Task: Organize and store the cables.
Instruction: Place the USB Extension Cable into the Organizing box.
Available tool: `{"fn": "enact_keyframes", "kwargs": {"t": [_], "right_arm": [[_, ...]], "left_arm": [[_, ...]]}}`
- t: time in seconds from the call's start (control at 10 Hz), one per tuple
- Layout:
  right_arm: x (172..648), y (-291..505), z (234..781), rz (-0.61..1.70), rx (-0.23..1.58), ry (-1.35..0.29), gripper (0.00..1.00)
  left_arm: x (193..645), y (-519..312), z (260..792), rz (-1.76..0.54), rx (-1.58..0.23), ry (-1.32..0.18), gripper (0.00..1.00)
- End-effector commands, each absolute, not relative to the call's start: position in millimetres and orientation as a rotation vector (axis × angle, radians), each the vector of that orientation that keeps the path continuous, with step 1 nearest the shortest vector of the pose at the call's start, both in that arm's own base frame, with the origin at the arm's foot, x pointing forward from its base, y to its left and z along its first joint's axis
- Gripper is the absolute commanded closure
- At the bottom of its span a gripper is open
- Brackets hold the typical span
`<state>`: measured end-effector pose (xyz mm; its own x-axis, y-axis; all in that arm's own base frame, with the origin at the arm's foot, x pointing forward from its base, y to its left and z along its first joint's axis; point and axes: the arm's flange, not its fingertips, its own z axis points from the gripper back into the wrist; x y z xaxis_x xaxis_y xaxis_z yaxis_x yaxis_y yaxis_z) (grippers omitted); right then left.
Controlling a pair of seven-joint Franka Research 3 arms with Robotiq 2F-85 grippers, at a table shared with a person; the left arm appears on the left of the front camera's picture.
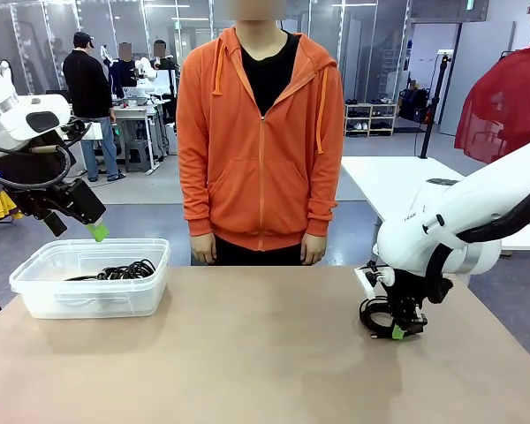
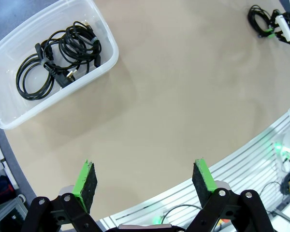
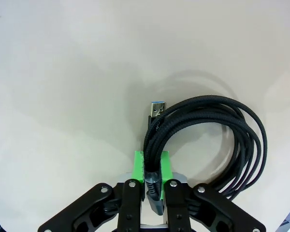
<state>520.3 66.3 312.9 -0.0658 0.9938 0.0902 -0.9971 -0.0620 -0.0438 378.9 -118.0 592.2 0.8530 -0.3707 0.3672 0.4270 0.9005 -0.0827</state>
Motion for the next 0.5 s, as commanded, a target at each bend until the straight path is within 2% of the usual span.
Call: {"fn": "enact_keyframes", "kwargs": {"t": [0.0,0.4], "right_arm": [[514.8,73.0,324.1,1.63,0.038,-0.091,1.0],[505.6,84.5,384.8,1.623,0.004,-0.092,1.0]], "left_arm": [[380.7,-119.1,597.2,-0.406,-0.167,-0.338,0.0],[380.7,-119.1,597.2,-0.406,-0.167,-0.338,0.0]]}}
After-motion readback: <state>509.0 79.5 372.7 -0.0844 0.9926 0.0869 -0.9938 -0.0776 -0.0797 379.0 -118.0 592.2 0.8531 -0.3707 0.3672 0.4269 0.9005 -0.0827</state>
